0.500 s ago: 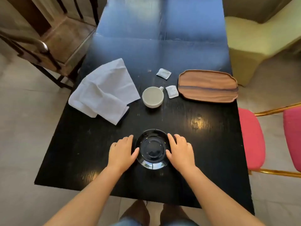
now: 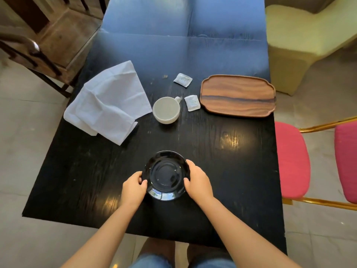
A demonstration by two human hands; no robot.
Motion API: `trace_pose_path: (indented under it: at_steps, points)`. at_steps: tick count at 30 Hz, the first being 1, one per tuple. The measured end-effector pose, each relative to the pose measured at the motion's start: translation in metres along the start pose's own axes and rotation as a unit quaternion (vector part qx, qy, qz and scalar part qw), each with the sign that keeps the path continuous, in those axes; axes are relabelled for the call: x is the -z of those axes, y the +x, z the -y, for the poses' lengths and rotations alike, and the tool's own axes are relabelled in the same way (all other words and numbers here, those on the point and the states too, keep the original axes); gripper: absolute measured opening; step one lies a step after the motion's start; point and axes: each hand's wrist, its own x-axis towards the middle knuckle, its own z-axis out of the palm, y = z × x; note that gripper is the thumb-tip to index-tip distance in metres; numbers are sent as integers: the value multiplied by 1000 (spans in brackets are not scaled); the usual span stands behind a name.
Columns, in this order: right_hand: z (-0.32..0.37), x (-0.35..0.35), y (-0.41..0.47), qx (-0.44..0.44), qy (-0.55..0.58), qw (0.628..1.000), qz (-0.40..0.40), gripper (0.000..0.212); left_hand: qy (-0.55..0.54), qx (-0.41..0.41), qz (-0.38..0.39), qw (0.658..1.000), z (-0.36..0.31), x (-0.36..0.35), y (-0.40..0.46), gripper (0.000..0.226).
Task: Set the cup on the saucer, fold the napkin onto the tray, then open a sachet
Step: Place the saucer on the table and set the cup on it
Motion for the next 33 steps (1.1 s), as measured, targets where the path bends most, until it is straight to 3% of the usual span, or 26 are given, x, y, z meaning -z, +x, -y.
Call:
trace_pose_path:
  at_steps: [7, 16, 24, 33]
  points:
    - [-34, 39, 1, -36, 156, 983, -87, 55, -134, -4, 7, 991, -45, -24, -5, 32]
    - [-117, 121, -7, -126, 187, 954, -195, 55, -156, -99, 124, 975, -135, -101, -11, 33]
    - [-151, 148, -7, -137, 199, 949, -201, 55, -118, -128, 161, 971, -166, -133, -8, 34]
    - [-156, 147, 11, -134, 213, 951, -181, 58, -119, -119, 133, 977, -166, -139, 1, 39]
